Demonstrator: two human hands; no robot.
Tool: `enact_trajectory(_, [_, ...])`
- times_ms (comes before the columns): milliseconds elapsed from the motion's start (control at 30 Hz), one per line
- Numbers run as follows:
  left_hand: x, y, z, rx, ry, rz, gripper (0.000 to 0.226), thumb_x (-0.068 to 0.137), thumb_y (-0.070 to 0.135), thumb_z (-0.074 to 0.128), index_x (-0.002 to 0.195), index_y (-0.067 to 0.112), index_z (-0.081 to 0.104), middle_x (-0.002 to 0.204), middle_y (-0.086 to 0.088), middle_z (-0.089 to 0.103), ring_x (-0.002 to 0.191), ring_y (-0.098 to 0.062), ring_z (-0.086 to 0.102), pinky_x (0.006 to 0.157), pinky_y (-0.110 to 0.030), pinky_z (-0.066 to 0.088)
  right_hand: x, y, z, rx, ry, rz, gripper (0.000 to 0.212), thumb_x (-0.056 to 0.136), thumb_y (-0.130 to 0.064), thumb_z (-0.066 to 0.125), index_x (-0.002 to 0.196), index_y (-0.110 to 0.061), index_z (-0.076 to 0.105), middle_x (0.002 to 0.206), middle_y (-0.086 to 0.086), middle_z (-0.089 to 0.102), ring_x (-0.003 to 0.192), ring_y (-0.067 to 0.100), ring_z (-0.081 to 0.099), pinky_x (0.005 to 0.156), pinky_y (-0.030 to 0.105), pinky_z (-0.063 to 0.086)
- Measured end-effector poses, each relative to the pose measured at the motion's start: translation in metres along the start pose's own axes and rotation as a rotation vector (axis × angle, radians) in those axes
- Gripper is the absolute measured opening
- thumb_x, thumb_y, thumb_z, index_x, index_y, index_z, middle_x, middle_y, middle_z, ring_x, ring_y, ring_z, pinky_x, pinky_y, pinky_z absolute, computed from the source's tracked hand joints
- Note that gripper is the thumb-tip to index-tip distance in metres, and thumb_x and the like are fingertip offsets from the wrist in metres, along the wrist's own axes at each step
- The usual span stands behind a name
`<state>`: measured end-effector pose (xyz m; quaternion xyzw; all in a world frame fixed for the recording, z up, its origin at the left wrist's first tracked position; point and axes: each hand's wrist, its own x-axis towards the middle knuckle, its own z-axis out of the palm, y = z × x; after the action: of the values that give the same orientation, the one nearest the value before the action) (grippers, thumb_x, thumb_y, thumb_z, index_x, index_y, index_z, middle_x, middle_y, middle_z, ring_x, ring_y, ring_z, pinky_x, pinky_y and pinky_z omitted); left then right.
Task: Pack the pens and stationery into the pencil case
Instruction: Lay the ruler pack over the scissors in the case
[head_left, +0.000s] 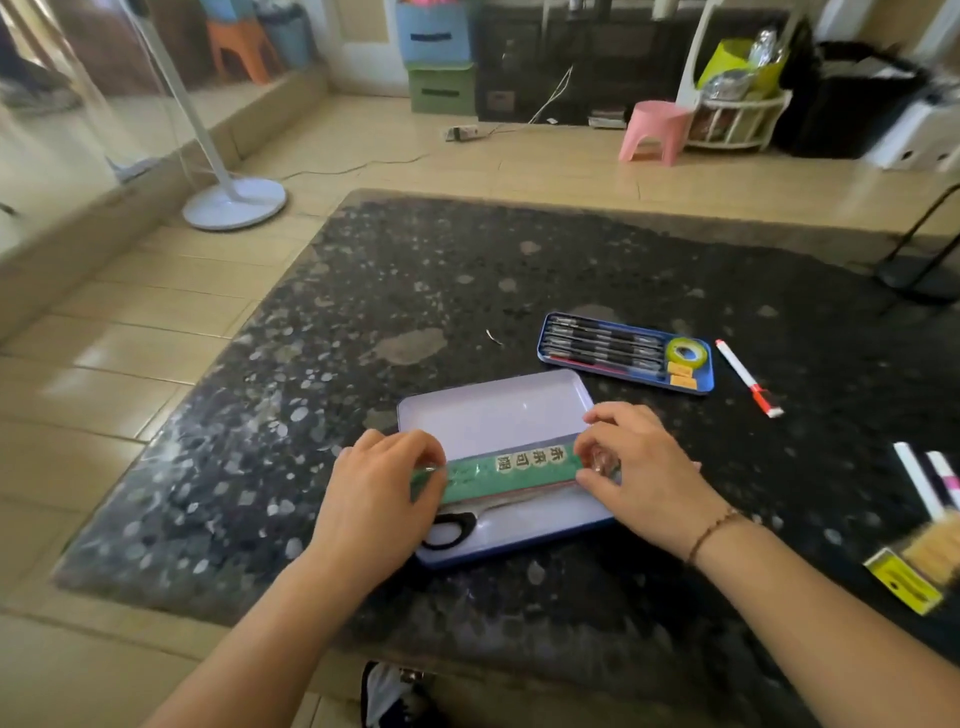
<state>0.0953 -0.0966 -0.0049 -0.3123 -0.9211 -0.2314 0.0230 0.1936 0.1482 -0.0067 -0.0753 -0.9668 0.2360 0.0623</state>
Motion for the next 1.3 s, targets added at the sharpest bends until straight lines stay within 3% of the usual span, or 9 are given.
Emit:
enact_trajectory(100, [-0.008, -0.007, 0.002, 0.053, 0.014, 0.033, 0.011, 0.081, 0.03, 0.07, 0.091, 0.026, 0.066, 0.109, 0.007, 0.053, 0.094, -0.017, 0.048, 0.081, -0.033, 0.045, -0.004, 0.002, 0.001, -0.118, 0.066, -0.02, 0.016, 0.078, -0.028, 0.072, 0.092, -0.024, 0.067, 0.132, 0.001, 0.045, 0.125, 0.02, 0.03, 0.104, 0.036, 0.033])
enact_trajectory(267, [-0.013, -0.013, -0.009, -0.041, 0.022, 0.012, 0.02, 0.081, 0.033, 0.069, 0.098, 0.027, 0.063, 0.099, 0.014, 0.053, 0.082, -0.01, 0.051, 0.069, -0.024, 0.04, -0.026, 0.002, -0.007, -0.063, 0.256, 0.039, 0.028, 0.077, -0.019, 0.073, 0.103, -0.014, 0.067, 0.111, 0.002, 0.052, 0.105, 0.012, 0.043, 0.087, 0.021, 0.038])
enact_trajectory(467, [-0.015, -0.01, -0.013, 0.076, -0.094, 0.087, 0.037, 0.07, 0.055, 0.064, 0.101, 0.036, 0.062, 0.101, 0.019, 0.055, 0.087, -0.01, 0.047, 0.075, -0.031, 0.044, -0.029, 0.008, -0.003, -0.051, 0.148, 0.094, 0.034, 0.078, -0.02, 0.072, 0.111, -0.016, 0.065, 0.124, -0.001, 0.048, 0.11, 0.011, 0.046, 0.095, 0.025, 0.041])
enact_trajectory(667, [-0.013, -0.003, -0.002, 0.182, -0.072, 0.087, 0.029, 0.069, 0.036, 0.079, 0.095, 0.025, 0.073, 0.098, 0.009, 0.06, 0.088, -0.018, 0.052, 0.074, -0.035, 0.044, -0.029, 0.01, -0.007, -0.077, 0.124, 0.085, 0.027, 0.077, -0.017, 0.073, 0.104, -0.015, 0.068, 0.111, -0.003, 0.056, 0.097, 0.004, 0.047, 0.082, 0.012, 0.039])
enact_trajectory(867, [-0.015, 0.005, 0.0, 0.309, -0.073, 0.136, 0.03, 0.073, 0.047, 0.066, 0.094, 0.026, 0.071, 0.095, 0.009, 0.061, 0.084, -0.019, 0.054, 0.073, -0.036, 0.043, -0.031, 0.006, -0.008, -0.245, 0.161, 0.046, 0.026, 0.073, -0.021, 0.076, 0.098, -0.017, 0.07, 0.109, 0.002, 0.062, 0.103, 0.019, 0.054, 0.081, 0.031, 0.05])
enact_trajectory(967, [-0.015, 0.004, -0.003, 0.289, -0.088, 0.139, 0.03, 0.073, 0.045, 0.073, 0.097, 0.027, 0.07, 0.096, 0.01, 0.062, 0.082, -0.017, 0.056, 0.072, -0.034, 0.043, -0.039, -0.018, -0.004, -0.255, 0.236, -0.15, 0.012, 0.079, -0.023, 0.067, 0.089, -0.017, 0.069, 0.098, 0.001, 0.064, 0.093, 0.02, 0.054, 0.076, 0.037, 0.05])
enact_trajectory(1067, [-0.013, 0.005, -0.006, 0.257, -0.099, 0.163, 0.026, 0.075, 0.037, 0.075, 0.097, 0.025, 0.069, 0.095, 0.009, 0.064, 0.082, -0.017, 0.061, 0.072, -0.034, 0.046, -0.043, -0.053, 0.018, -0.173, 0.028, -0.347, 0.021, 0.089, -0.033, 0.05, 0.083, -0.021, 0.066, 0.085, -0.004, 0.065, 0.081, 0.017, 0.057, 0.073, 0.035, 0.049])
enact_trajectory(1233, [-0.012, 0.004, -0.02, 0.181, -0.194, 0.206, 0.039, 0.075, 0.033, 0.074, 0.112, 0.024, 0.065, 0.106, 0.007, 0.062, 0.093, -0.018, 0.06, 0.08, -0.034, 0.05, -0.018, -0.081, 0.027, -0.184, -0.163, -0.284, 0.024, 0.093, -0.03, 0.044, 0.098, -0.02, 0.066, 0.098, 0.0, 0.066, 0.089, 0.019, 0.054, 0.078, 0.033, 0.046])
enact_trajectory(1300, [-0.009, 0.006, -0.024, 0.154, -0.197, 0.213, 0.031, 0.075, 0.02, 0.072, 0.106, 0.021, 0.068, 0.102, 0.004, 0.064, 0.09, -0.02, 0.062, 0.074, -0.035, 0.052, -0.016, -0.085, 0.024, -0.199, -0.176, -0.307, 0.025, 0.093, -0.031, 0.044, 0.097, -0.02, 0.066, 0.098, 0.001, 0.067, 0.088, 0.02, 0.055, 0.072, 0.032, 0.041])
